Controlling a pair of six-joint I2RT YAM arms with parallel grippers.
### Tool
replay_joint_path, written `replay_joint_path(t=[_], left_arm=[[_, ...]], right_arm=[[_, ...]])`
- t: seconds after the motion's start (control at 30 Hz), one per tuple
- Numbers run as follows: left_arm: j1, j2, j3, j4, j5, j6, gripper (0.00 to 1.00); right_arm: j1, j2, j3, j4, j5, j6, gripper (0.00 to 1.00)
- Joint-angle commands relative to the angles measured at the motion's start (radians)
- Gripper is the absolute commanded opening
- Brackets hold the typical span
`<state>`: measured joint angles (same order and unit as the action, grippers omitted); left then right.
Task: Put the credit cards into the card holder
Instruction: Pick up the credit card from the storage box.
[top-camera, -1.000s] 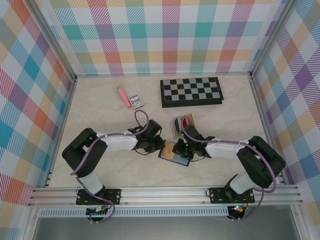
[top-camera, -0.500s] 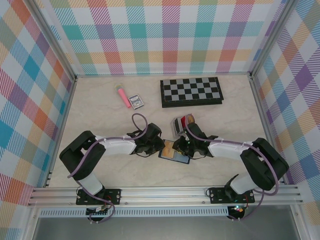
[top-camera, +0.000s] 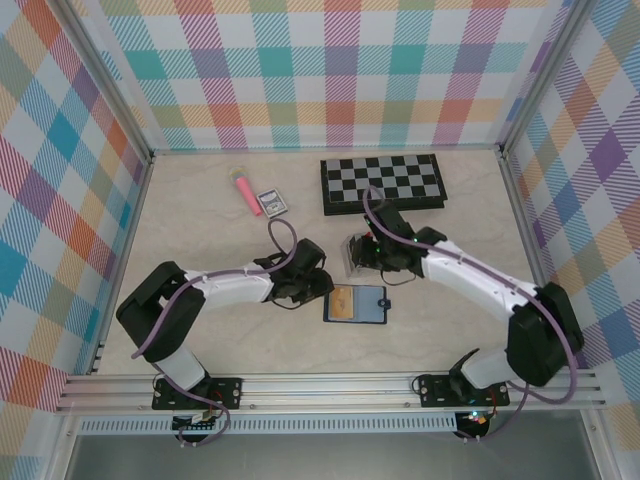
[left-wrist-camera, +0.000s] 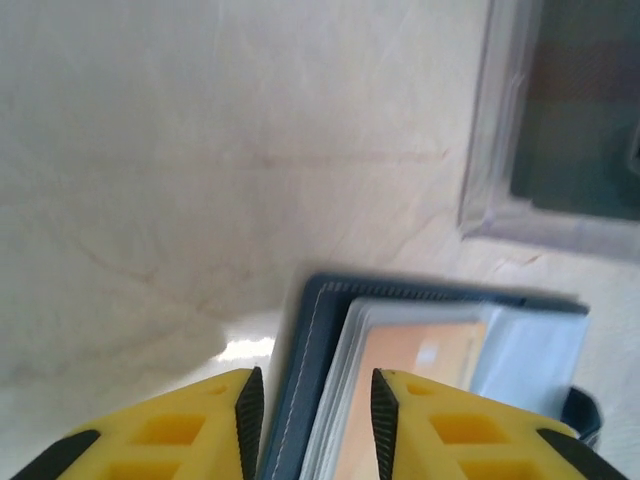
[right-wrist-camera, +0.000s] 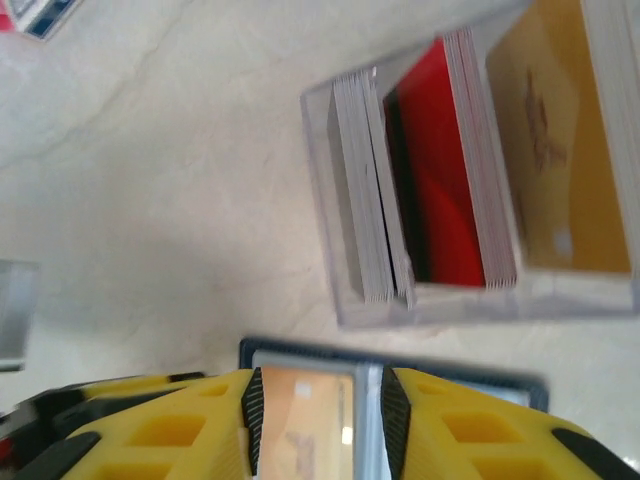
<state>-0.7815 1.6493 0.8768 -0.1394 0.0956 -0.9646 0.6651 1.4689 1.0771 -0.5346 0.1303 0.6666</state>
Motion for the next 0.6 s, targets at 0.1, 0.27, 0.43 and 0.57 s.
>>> replay_joint_path(t=[0.1,0.27,0.43,0.57], left_arm=[[0.097,0.024,0.042,-0.014,0.042,0.067,0.38],[0.132,0.031,0.049,-0.011,0.059,0.086,0.42],[0.137,0.036,0.036,0.013,0.071,0.080,0.45],[0.139,0.040,0.031,0.018,0.078,0.081,0.46]], right_arm=[[-0.001,0.225,0.209,-0.192,0.135,-0.214,0.37],[0.000,0.351,0.351,-0.258,0.202,-0.255,0.37],[0.006,0.426,0.424,-0.292,0.222,-0.286,0.39],[0.010,0.473,0.473,-0.329,0.235,-0.297,0.40]])
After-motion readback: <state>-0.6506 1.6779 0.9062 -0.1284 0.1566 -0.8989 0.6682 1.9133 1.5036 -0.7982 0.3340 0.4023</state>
